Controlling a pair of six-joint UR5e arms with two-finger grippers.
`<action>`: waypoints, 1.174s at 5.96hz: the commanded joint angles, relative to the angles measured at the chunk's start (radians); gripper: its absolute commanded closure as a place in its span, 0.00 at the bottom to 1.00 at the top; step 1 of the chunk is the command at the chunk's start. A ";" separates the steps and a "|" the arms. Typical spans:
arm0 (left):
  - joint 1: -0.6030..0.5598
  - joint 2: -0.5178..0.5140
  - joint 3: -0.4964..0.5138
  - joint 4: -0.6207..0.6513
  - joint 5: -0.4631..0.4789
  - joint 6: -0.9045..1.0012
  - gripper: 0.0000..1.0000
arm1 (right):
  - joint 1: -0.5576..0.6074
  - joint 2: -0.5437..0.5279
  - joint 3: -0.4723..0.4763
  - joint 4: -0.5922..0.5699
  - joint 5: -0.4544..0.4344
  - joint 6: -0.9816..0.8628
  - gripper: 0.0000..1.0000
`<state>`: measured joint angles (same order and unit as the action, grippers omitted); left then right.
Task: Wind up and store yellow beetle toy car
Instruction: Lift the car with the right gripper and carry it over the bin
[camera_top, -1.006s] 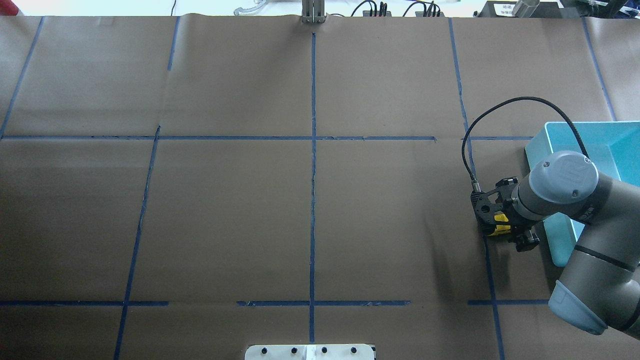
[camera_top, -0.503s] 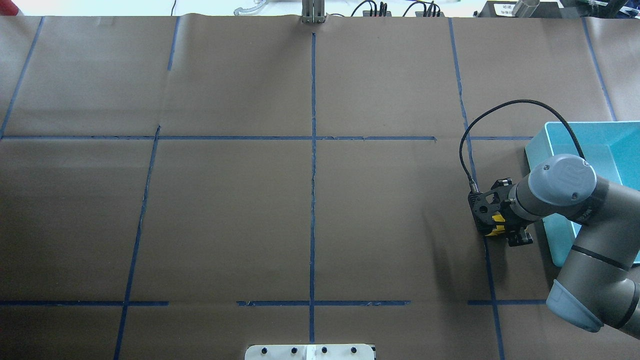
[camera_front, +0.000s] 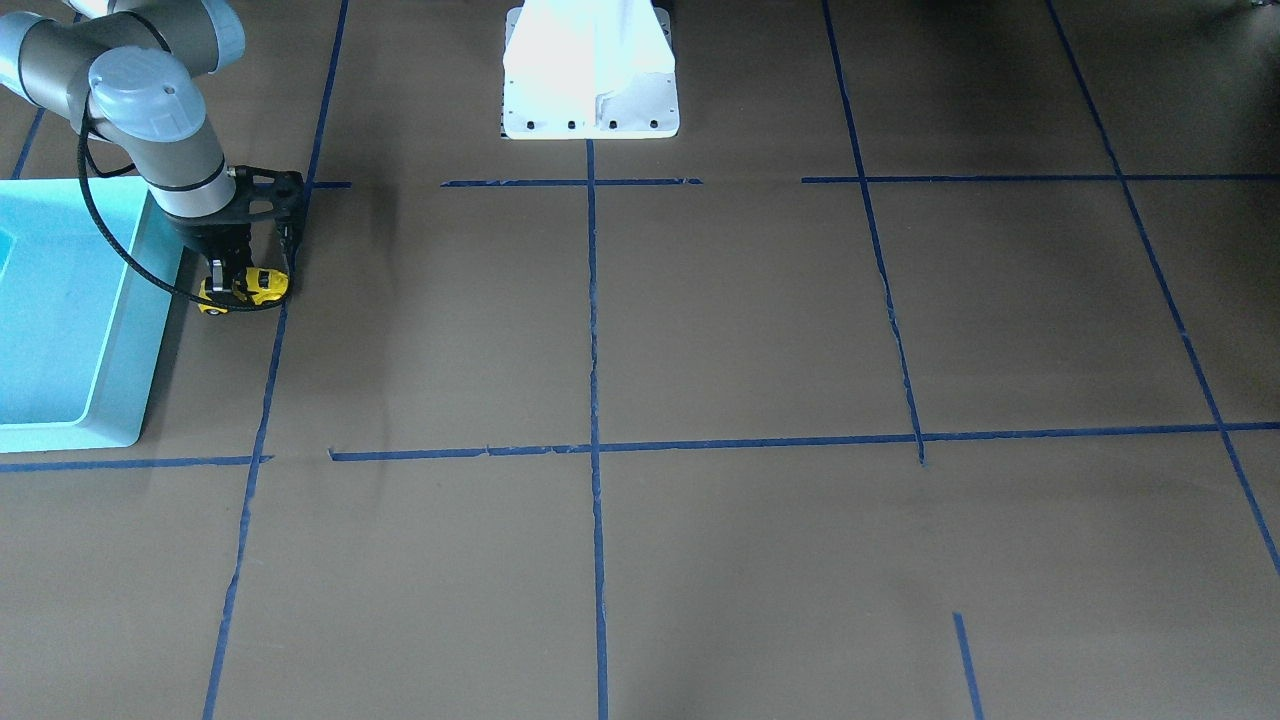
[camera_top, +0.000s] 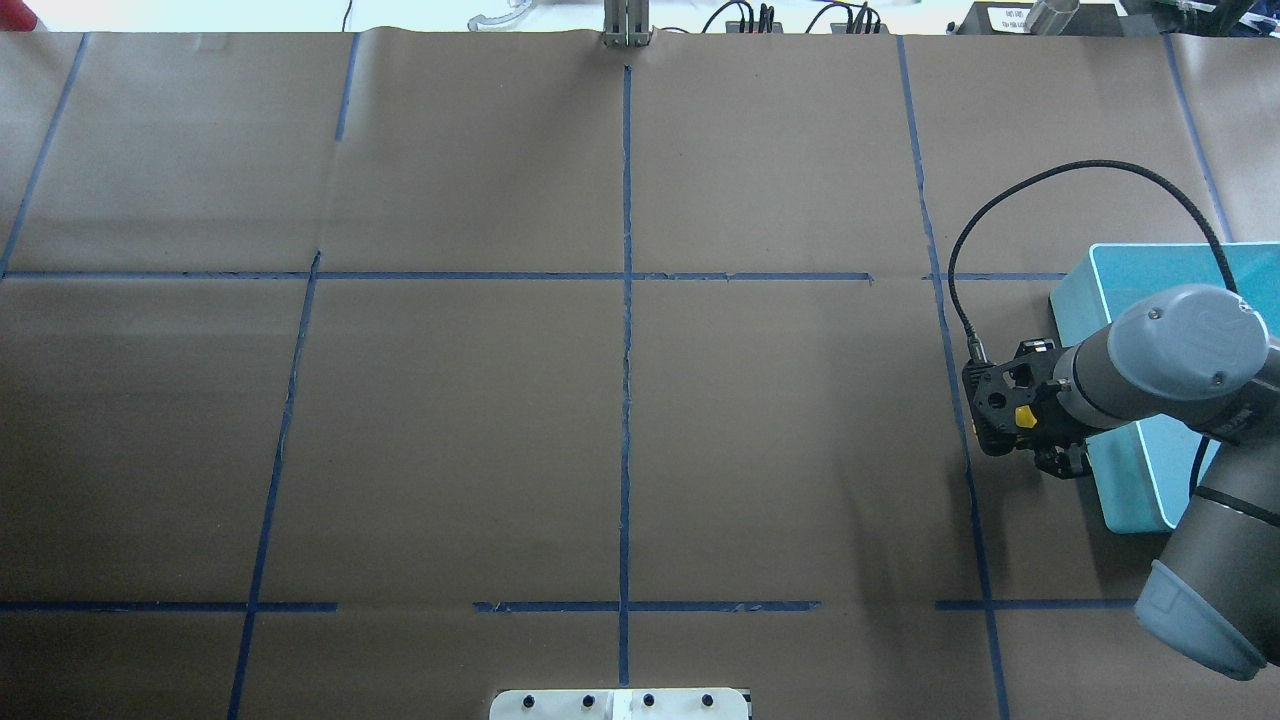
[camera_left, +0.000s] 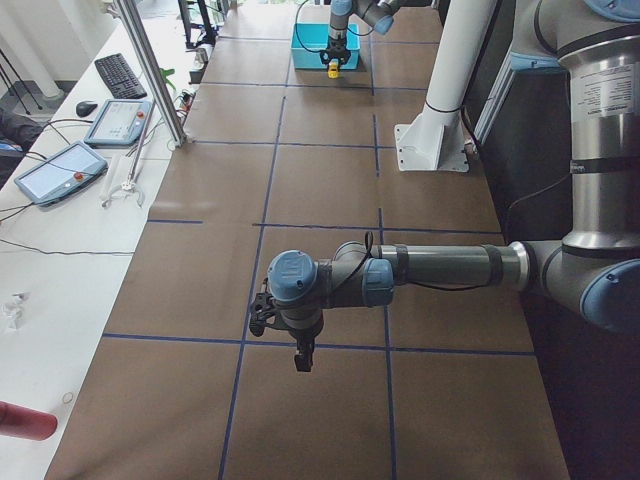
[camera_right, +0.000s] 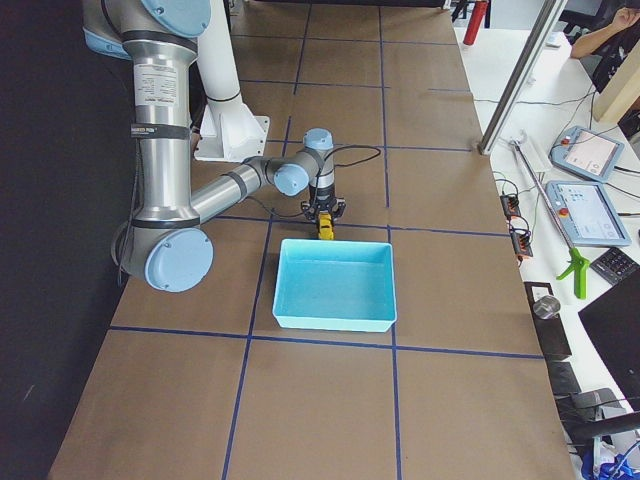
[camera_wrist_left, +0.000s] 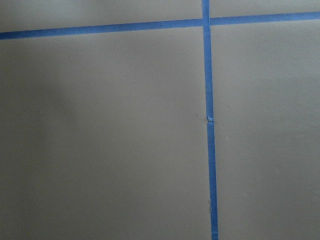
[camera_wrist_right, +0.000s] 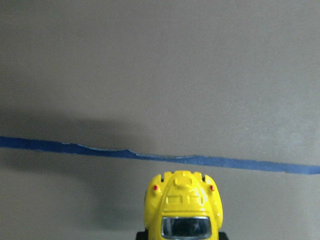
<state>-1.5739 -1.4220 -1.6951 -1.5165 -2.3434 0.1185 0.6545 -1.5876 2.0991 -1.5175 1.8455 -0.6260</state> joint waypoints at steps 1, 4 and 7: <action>0.002 0.000 0.000 -0.002 0.001 0.001 0.00 | 0.077 -0.015 0.133 -0.171 0.007 -0.017 1.00; 0.000 0.000 0.000 -0.007 0.001 0.001 0.00 | 0.323 -0.176 -0.021 -0.132 -0.002 -0.311 1.00; 0.002 0.000 0.000 -0.010 0.001 0.001 0.00 | 0.341 -0.154 -0.317 0.288 0.157 -0.178 1.00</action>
<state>-1.5736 -1.4228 -1.6951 -1.5251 -2.3424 0.1197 0.9930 -1.7484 1.8330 -1.3156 1.9358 -0.8577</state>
